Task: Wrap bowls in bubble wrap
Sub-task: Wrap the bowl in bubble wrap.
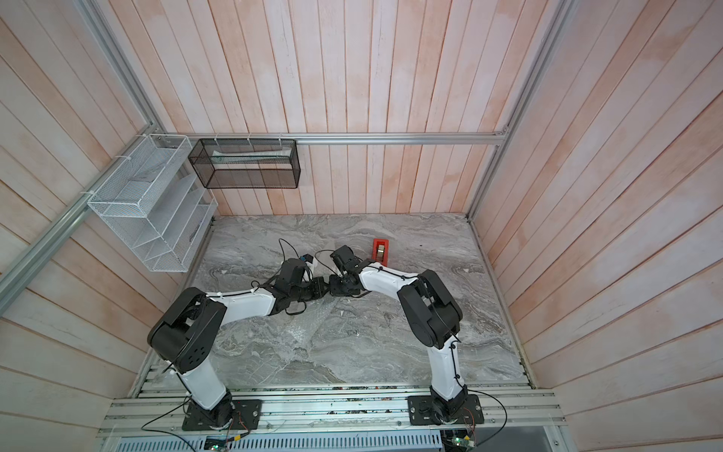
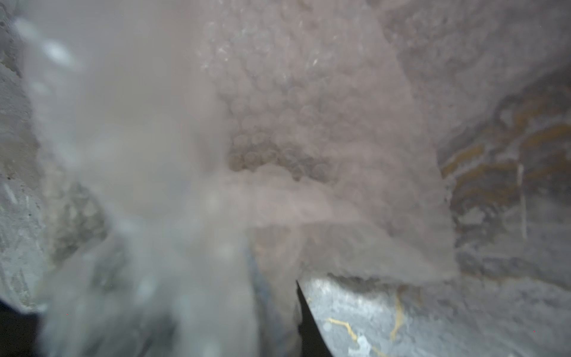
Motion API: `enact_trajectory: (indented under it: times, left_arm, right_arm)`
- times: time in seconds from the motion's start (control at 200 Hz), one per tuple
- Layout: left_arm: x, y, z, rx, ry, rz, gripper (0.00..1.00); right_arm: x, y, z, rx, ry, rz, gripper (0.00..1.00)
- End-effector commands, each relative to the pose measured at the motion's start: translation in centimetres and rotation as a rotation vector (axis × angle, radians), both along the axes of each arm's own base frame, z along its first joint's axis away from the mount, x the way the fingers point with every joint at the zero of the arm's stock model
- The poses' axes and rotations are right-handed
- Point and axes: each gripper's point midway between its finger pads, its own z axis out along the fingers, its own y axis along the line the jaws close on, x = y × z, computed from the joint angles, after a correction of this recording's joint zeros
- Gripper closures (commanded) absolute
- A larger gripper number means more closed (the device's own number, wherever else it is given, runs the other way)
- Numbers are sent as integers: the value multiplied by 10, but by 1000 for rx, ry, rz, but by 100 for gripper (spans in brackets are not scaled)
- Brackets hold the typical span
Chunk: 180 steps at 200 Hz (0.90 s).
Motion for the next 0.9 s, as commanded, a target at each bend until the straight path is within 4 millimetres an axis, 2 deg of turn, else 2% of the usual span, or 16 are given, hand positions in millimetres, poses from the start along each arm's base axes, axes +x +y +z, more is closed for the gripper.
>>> enact_trajectory:
  times: [0.0,0.195,0.39,0.655,0.895]
  left_arm:
    - [4,-7,0,-2,2,-11,100]
    - [4,-6,-2,7,10,-7,100]
    - [4,-8,-2,5,14,-13,100]
    - [2,-9,-1,4,13,-17,100]
    - [-1,-11,-2,3,21,-30,100]
  right_arm:
    - [1,-2,30,81,-23,-14,70]
    - [3,-5,55,167,-51,-33,54]
    - [3,-11,55,185,-37,-74,37]
    - [0,-9,48,258,-5,-132,32]
    - [-2,3,66,425,26,-153,23]
